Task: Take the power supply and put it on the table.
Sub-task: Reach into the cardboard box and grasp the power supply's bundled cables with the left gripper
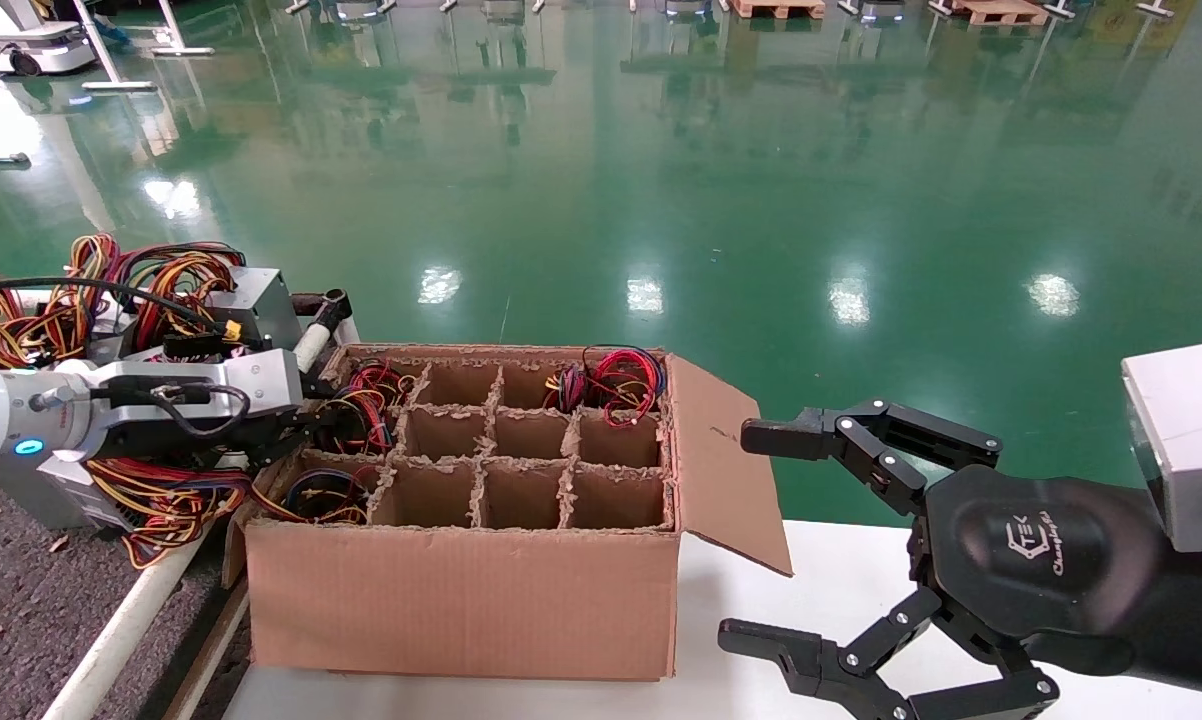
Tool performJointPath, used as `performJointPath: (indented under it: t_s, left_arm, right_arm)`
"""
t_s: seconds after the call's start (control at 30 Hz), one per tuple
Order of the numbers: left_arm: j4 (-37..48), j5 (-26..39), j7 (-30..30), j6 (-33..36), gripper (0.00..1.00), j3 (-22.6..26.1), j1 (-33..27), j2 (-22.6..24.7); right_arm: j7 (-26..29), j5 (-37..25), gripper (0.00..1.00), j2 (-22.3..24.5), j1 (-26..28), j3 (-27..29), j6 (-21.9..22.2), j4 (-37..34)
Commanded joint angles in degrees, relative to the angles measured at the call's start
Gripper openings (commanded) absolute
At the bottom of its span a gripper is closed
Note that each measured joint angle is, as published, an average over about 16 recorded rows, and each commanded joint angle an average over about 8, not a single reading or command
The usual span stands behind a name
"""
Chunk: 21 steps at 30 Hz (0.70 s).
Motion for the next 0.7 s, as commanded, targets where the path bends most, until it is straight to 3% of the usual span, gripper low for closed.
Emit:
performJointPath:
  t_s: [0.03,0.7]
  left_arm:
    - [0.27,-0.02,0.15,0.07,0.0,-0.01,0.1,0.02]
    - [1.39,-6.38,-2.1,2.67,0.0,-4.42,-2.54,-3.17]
  right_arm:
    - [0.0,0.0,1.0,0.0,0.0,0.0,0.0,0.0]
    - [0.0,0.0,1.0,0.0,0.0,0.0,0.0,0.0]
